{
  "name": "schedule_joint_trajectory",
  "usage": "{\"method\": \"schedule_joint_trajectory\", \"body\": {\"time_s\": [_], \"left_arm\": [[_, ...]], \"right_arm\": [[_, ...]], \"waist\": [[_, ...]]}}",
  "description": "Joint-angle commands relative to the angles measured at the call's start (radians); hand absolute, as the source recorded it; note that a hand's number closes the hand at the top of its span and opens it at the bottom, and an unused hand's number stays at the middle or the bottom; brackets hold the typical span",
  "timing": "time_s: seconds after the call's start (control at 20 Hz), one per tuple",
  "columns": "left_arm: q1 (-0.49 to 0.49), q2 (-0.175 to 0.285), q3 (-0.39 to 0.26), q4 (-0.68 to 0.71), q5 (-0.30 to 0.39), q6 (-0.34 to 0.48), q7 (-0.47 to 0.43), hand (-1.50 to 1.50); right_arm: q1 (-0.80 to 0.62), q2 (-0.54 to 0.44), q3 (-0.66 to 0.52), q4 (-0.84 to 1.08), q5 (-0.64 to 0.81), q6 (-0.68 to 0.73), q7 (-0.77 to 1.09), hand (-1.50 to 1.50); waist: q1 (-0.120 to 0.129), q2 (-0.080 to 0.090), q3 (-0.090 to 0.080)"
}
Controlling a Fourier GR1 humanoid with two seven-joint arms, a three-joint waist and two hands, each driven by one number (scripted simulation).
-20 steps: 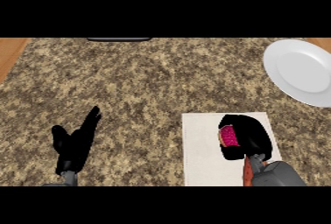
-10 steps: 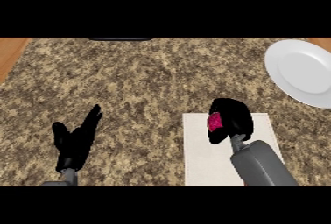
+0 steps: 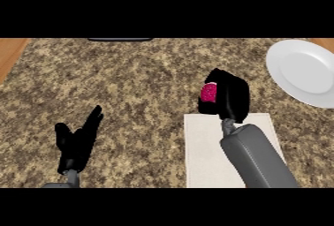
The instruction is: Pick the cupcake from the placemat and place it in the plate
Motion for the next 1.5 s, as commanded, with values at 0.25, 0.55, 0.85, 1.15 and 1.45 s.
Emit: {"method": "schedule_joint_trajectory", "body": {"time_s": [0.25,0.55,0.85,1.15,1.45], "left_arm": [[-0.010,0.002,0.012,-0.029,0.031,-0.017,0.079,0.00],[0.023,-0.025,-0.008,0.006,0.013,-0.025,0.020,0.00],[0.051,-0.028,-0.022,-0.036,-0.009,-0.019,0.037,0.00],[-0.016,-0.031,0.008,0.048,-0.008,-0.021,-0.001,0.00],[0.022,0.000,-0.003,0.004,0.013,-0.086,0.003,0.00]], "right_arm": [[0.017,0.013,-0.169,-0.060,0.024,-0.277,0.035,1.50],[0.032,-0.061,-0.336,0.006,-0.193,-0.415,-0.148,1.50],[0.000,-0.163,-0.448,0.193,-0.323,-0.460,-0.346,1.50],[-0.141,-0.334,-0.624,0.454,-0.471,-0.512,-0.555,1.50],[-0.180,-0.427,-0.759,0.683,-0.645,-0.480,-0.852,1.50]], "waist": [[-0.007,0.003,-0.005],[0.002,0.007,-0.005],[0.006,0.006,-0.005],[0.019,0.014,-0.004],[0.038,0.020,-0.002]]}}
